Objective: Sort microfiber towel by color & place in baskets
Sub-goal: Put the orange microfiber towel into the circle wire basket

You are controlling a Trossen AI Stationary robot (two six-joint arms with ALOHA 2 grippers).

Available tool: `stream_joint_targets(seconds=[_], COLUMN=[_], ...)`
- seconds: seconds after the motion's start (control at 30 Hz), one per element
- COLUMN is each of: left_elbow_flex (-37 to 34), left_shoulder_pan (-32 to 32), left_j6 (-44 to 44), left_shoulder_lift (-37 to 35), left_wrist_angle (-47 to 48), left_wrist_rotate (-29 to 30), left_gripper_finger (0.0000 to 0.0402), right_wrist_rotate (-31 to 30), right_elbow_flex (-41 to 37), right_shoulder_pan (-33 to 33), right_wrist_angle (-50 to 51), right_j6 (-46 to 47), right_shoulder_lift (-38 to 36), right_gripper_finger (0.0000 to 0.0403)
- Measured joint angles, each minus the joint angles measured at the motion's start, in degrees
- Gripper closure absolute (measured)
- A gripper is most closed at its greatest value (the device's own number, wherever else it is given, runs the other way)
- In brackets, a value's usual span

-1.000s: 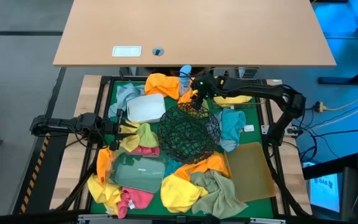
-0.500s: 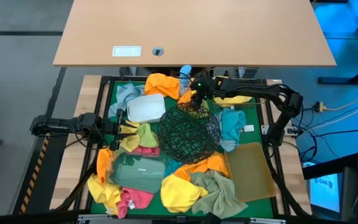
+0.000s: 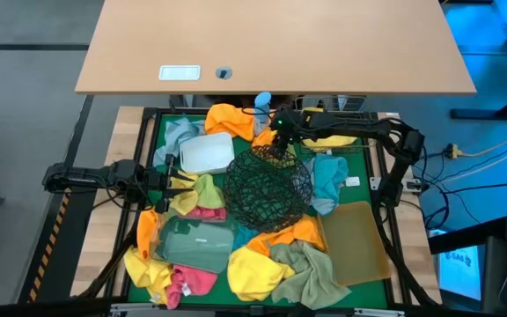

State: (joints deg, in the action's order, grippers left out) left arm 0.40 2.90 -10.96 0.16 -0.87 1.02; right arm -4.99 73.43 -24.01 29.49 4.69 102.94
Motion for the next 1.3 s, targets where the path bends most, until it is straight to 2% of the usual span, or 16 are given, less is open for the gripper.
stream_joint_targets(seconds=[0.1, 0.2, 0.57, 0.77, 0.87, 1.3], left_elbow_flex=[0.0, 0.0, 0.0, 0.0, 0.0, 0.0], left_shoulder_pan=[0.0, 0.0, 0.0, 0.0, 0.0, 0.0], left_j6=[0.0, 0.0, 0.0, 0.0, 0.0, 0.0], left_shoulder_lift=[0.0, 0.0, 0.0, 0.0, 0.0, 0.0], left_wrist_angle=[0.0, 0.0, 0.0, 0.0, 0.0, 0.0], left_wrist_rotate=[0.0, 0.0, 0.0, 0.0, 0.0, 0.0], left_gripper_finger=[0.0280, 0.0280, 0.0280, 0.0280, 0.0280, 0.0280], right_wrist_rotate=[0.0, 0.1, 0.1, 0.1, 0.1, 0.1], right_elbow_flex=[0.0, 0.0, 0.0, 1.4, 3.9, 21.5], right_shoulder_pan=[0.0, 0.0, 0.0, 0.0, 0.0, 0.0], right_wrist_angle=[0.1, 0.5, 0.4, 2.0, 4.8, 24.9], right_j6=[0.0, 0.0, -0.6, -1.6, -2.0, -2.2], right_shoulder_lift=[0.8, 1.6, 1.9, 1.9, 1.9, 1.9], right_gripper_finger=[0.0199, 0.0229, 0.0392, 0.0380, 0.0394, 0.0396])
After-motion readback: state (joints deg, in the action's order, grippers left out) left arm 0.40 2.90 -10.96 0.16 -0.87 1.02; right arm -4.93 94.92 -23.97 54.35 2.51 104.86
